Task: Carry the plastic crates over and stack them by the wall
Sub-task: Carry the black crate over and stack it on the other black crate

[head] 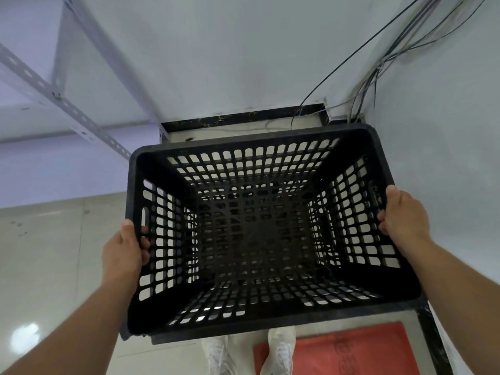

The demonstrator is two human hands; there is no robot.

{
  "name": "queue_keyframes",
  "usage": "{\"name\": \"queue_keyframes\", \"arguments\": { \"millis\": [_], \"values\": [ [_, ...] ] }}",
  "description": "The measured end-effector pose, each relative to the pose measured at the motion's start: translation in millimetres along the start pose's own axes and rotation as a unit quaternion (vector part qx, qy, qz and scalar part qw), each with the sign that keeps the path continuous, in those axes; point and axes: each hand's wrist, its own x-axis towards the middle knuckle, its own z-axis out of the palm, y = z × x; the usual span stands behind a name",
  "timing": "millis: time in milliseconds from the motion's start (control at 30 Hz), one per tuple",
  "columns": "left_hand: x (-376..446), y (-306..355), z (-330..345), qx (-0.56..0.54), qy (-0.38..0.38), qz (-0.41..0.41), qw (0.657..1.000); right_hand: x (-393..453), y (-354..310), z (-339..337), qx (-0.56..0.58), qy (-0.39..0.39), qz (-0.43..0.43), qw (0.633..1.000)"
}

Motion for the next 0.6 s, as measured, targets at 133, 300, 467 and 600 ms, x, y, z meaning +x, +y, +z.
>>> {"name": "queue_keyframes", "arguments": {
  "millis": [133, 300, 467, 600],
  "values": [
    [-0.3, -0.7, 1.6, 0.026, 0.014, 0.01, 1.0, -4.4, -0.5, 2.7, -0.023, 0.004, 0.009, 1.0],
    [6.4, 0.2, -0.8, 0.116, 0.003, 0.026, 0.993, -0.9, -6.0, -0.7, -0.066, -0.016, 0.042, 0.997],
    [-1.8, 26.3, -6.2, 0.226, 0.04, -0.009, 0.973, -16.8, -28.2, -22.0, -0.166, -0.025, 0.038, 0.985],
    [-41.2, 46.1, -5.3, 0.214, 0.048, 0.056, 0.974, -48.8, -41.0, -32.7, -0.217, -0.008, -0.036, 0.975]
  ]
}}
